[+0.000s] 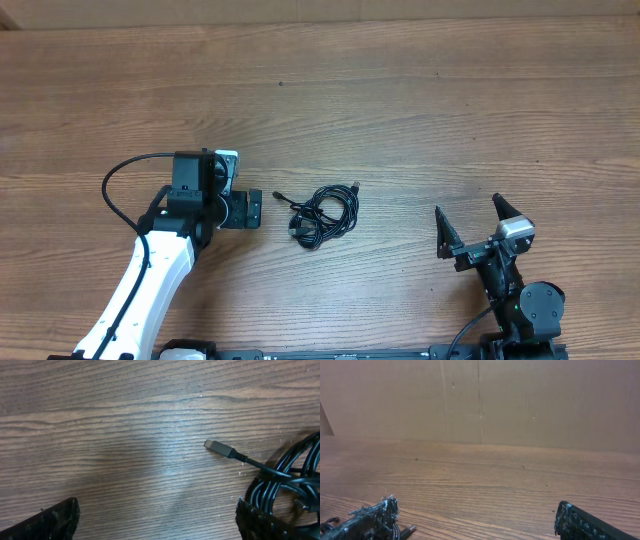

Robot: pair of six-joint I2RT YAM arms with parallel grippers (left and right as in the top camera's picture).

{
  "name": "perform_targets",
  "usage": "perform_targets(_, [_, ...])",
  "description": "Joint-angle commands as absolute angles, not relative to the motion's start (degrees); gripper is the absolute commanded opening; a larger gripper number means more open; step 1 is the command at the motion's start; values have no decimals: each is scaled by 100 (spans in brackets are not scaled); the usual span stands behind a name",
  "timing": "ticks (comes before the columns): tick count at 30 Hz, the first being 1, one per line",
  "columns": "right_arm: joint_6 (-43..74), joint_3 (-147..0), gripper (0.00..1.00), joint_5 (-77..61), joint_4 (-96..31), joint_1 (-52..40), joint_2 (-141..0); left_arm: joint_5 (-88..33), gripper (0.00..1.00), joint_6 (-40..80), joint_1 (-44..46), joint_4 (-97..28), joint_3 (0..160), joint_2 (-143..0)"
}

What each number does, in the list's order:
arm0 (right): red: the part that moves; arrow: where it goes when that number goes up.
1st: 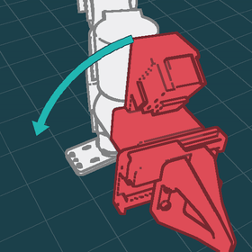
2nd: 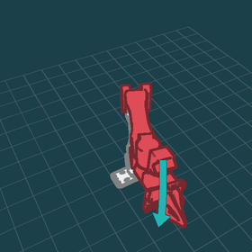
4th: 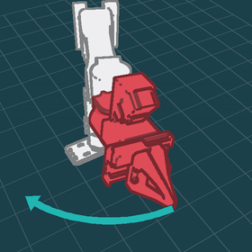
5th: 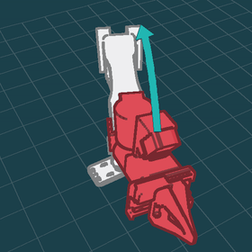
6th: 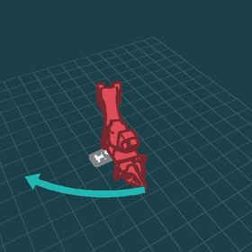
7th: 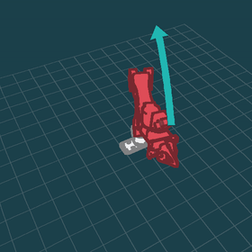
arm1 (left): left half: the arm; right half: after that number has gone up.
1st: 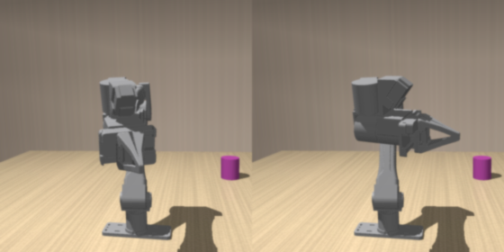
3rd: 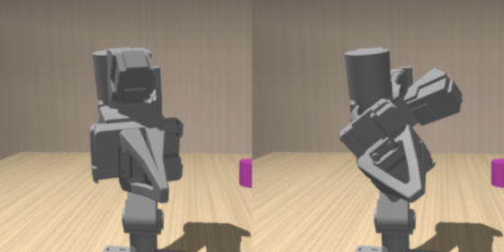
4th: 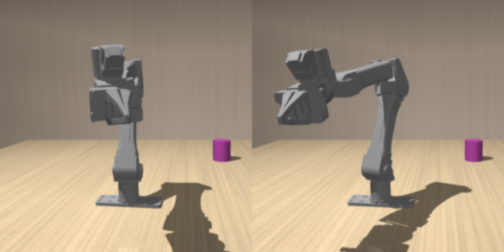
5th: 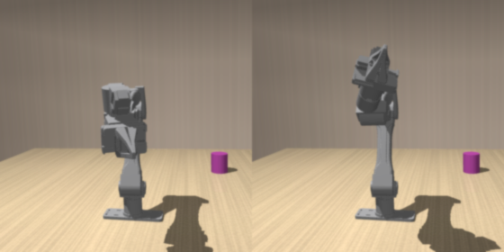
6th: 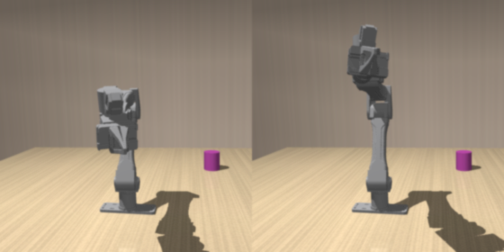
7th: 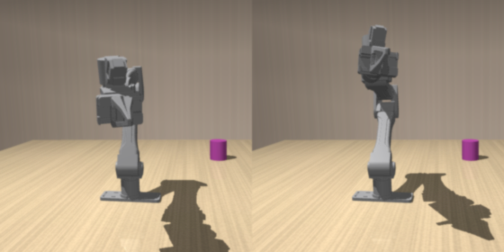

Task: Untangle cables
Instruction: 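Raise the left gripper and move it toward the black cable's left side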

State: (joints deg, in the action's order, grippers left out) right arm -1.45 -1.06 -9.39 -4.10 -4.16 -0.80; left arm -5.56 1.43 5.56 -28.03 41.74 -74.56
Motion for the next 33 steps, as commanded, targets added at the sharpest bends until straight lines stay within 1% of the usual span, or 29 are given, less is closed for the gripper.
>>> perform_targets(1, [-106,-45,100,-860,-401,-445,-16,-775,99,456,580,-2783,4335,-7489])
perform_targets(15, [-106,-45,100,-860,-401,-445,-16,-1013,100,423,580,-2759,4335,-7489])
perform_targets(22, [-106,-45,100,-860,-401,-445,-16,-1584,100,-154,582,-2757,4333,-7491])
perform_targets(33, [-106,-45,100,-860,-401,-445,-16,-1660,100,-154,582,-2764,4333,-7491])
